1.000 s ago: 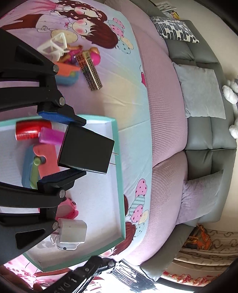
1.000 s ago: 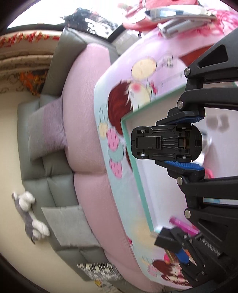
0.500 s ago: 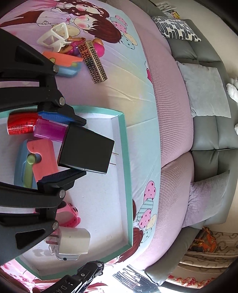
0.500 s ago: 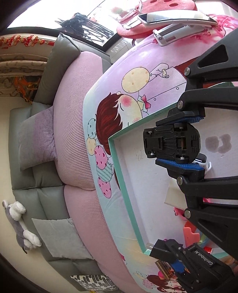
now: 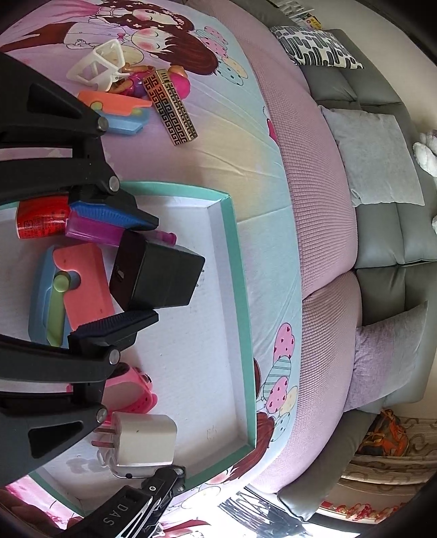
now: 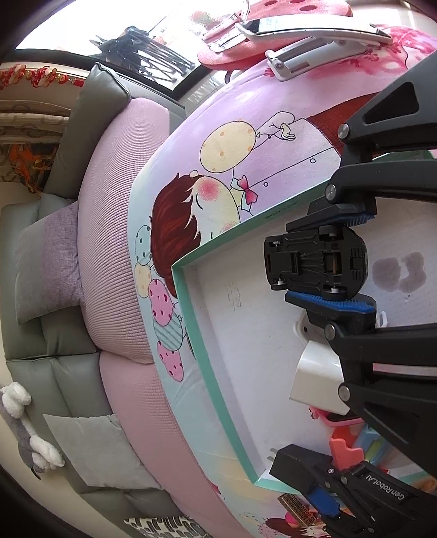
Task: Organize rigid objects
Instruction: 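Lower the black charger into the tray and open the left tool while the right tool lowers the car, then move both open tools back over the remaining items on the bed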
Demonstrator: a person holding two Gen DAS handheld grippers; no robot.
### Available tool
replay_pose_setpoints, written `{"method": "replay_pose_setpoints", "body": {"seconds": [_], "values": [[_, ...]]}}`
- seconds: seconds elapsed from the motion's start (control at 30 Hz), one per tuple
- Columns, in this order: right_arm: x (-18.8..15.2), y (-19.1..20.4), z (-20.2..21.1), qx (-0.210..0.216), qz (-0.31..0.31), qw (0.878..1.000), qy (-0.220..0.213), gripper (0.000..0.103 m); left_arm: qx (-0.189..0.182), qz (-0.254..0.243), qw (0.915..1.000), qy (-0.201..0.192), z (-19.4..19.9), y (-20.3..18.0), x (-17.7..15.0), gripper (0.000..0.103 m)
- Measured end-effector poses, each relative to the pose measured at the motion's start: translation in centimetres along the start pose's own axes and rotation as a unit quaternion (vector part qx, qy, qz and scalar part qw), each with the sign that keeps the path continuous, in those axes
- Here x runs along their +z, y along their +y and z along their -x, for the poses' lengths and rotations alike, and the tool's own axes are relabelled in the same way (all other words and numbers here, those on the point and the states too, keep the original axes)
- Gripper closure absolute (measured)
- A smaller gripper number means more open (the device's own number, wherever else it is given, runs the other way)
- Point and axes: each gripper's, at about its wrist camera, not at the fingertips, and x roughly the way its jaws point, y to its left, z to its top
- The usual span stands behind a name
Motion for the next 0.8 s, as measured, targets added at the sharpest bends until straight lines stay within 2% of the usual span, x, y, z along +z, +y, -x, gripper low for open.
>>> {"method": "replay_pose_setpoints", "body": {"seconds": [0.07, 0.1, 0.17, 0.47, 0.53, 0.57, 0.8], "values": [[0.1, 0.1, 0.0, -0.013, 0.004, 1.0, 0.0, 0.054, 0.007, -0.002, 1.0, 0.003, 0.0, -0.1, 0.0, 0.048], [0.1, 0.0, 0.1, -0.017, 0.004, 1.0, -0.002, 0.052, 0.01, -0.002, 0.9999, 0.003, -0.1, -0.1, 0.0, 0.043], [0.2, -0.2, 0.2, -0.007, -0.003, 1.0, -0.001, 0.046, 0.012, -0.001, 0.9999, 0.002, 0.0, 0.0, 0.0, 0.039], [0.8, -0.4, 2.3, 0.013, -0.019, 0.999, -0.033, 0.045, 0.015, 0.016, 0.9997, -0.004, 0.9, 1.1, 0.2, 0.036], [1.0, -0.4, 2.6, 0.027, -0.026, 0.999, -0.038, 0.045, 0.017, 0.021, 0.9996, -0.006, 1.1, 1.5, 0.2, 0.021], [1.0, -0.2, 2.7, 0.033, -0.026, 0.998, -0.039, 0.045, 0.018, 0.024, 0.9995, -0.008, 1.2, 1.7, 0.3, 0.019], [1.0, 2.1, 3.0, 0.049, 0.007, 0.998, -0.038, 0.045, 0.044, 0.056, 0.9973, -0.015, 1.7, 3.7, 0.4, 0.016]]}}
